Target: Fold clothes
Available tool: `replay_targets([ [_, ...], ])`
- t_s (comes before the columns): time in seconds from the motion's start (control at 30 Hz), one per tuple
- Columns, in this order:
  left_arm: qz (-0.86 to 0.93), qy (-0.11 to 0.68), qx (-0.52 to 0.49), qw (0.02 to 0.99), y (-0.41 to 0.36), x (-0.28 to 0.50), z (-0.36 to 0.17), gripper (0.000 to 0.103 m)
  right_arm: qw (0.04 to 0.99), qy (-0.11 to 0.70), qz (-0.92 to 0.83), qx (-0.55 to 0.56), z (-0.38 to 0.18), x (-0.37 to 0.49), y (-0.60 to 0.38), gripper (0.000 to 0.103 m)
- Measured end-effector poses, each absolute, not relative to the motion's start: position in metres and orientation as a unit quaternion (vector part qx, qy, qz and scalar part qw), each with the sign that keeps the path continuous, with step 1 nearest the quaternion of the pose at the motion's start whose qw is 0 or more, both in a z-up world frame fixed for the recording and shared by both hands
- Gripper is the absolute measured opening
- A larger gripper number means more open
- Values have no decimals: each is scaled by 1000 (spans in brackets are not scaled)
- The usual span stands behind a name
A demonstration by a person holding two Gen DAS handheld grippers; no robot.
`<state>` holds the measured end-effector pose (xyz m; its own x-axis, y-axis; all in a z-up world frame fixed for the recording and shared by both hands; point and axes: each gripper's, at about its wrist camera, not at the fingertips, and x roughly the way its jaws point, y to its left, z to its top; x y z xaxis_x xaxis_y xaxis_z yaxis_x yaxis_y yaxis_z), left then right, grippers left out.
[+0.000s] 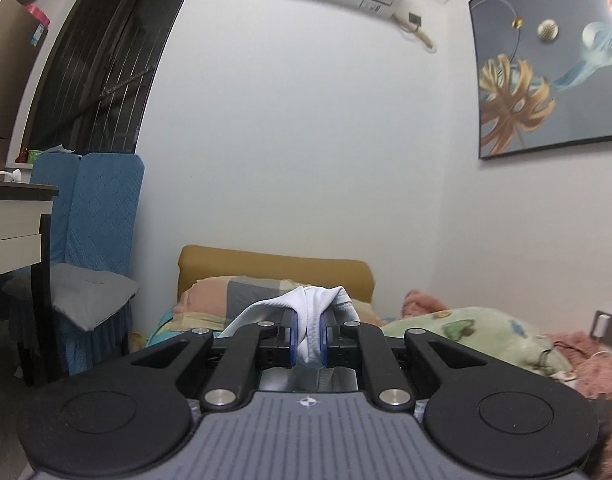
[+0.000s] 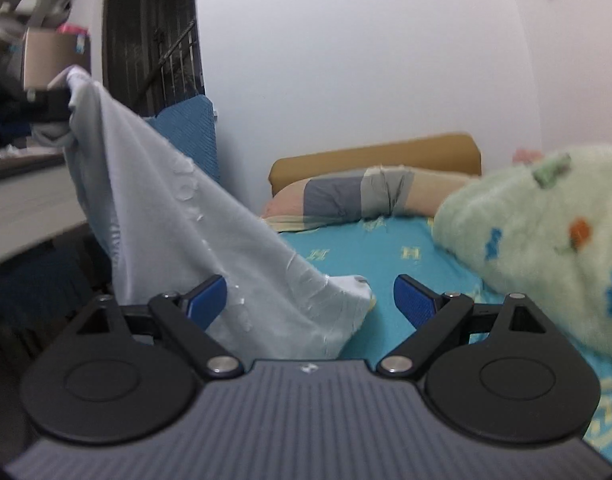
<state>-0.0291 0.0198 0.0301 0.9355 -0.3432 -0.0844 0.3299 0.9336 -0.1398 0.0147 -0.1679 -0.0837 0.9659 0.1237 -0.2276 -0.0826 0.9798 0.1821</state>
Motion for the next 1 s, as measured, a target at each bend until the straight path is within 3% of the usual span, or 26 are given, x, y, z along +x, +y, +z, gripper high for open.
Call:
replay_targets([
  [0.23,-175,117,-89,974,41,-2,-2,11,983,101,150,34,-72,-13,-137,92],
  [0.43,-156,167,-129,965,67,33,-36,12,963,227,131,-61,-119,26,-98,92],
  [0.63,-158,220,-139,953,59,78,-72,13,978,186,16,91,-82,39,-184,92],
  [0.83,-149,270,-92,947,40,103,-104,17,952,262,-69,141,-104,58,-237,92],
  [0.93,-134,269,-81,950,39,100,-103,22,951,271,-19,147,-112,65,-224,92],
  [1.0,-124,262,-75,954,40,95,-96,32,957,261,21,123,-114,69,-204,92],
])
